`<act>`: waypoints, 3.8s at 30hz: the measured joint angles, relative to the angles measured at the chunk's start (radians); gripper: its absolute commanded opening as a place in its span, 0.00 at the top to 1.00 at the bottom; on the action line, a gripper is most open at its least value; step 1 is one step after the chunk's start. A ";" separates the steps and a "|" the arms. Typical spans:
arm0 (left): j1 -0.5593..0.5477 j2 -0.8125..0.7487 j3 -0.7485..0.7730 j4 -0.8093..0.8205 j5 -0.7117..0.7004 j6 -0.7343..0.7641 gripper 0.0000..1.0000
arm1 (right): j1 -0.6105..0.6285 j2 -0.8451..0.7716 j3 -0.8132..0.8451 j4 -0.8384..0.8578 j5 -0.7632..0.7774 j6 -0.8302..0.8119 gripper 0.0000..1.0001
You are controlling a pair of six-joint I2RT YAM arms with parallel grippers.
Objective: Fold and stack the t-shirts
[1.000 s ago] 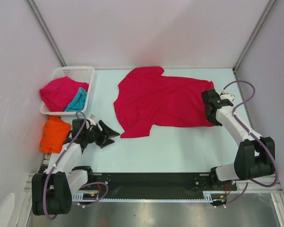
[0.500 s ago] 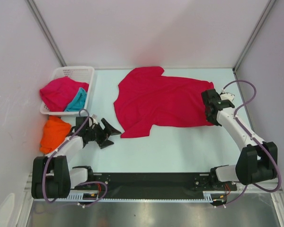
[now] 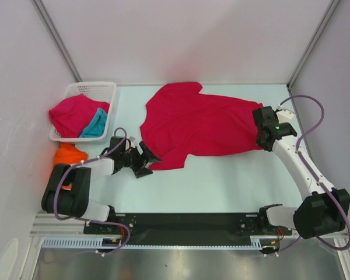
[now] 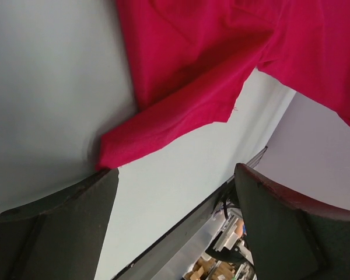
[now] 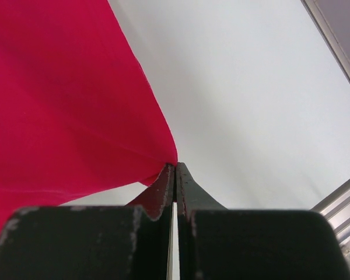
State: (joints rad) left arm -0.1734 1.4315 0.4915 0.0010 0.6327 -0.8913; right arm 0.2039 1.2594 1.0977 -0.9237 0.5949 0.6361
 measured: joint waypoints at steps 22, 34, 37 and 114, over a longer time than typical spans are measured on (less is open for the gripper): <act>-0.026 0.160 0.025 0.154 -0.056 -0.042 1.00 | 0.010 -0.026 0.058 -0.055 -0.009 -0.012 1.00; -0.007 -0.155 0.131 -0.051 -0.058 -0.030 1.00 | 0.029 -0.082 0.027 -0.081 -0.034 0.001 1.00; 0.040 -0.267 0.157 -0.115 -0.040 -0.015 1.00 | 0.068 -0.106 0.009 -0.116 -0.037 0.022 1.00; 0.253 0.597 0.921 -0.374 0.154 0.169 0.21 | -0.024 0.602 0.292 0.012 -0.035 -0.145 0.48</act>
State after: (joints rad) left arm 0.0792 2.0289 1.4128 -0.3733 0.7872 -0.7223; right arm 0.1802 1.8614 1.3899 -0.9115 0.5594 0.4915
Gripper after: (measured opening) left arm 0.788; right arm 0.484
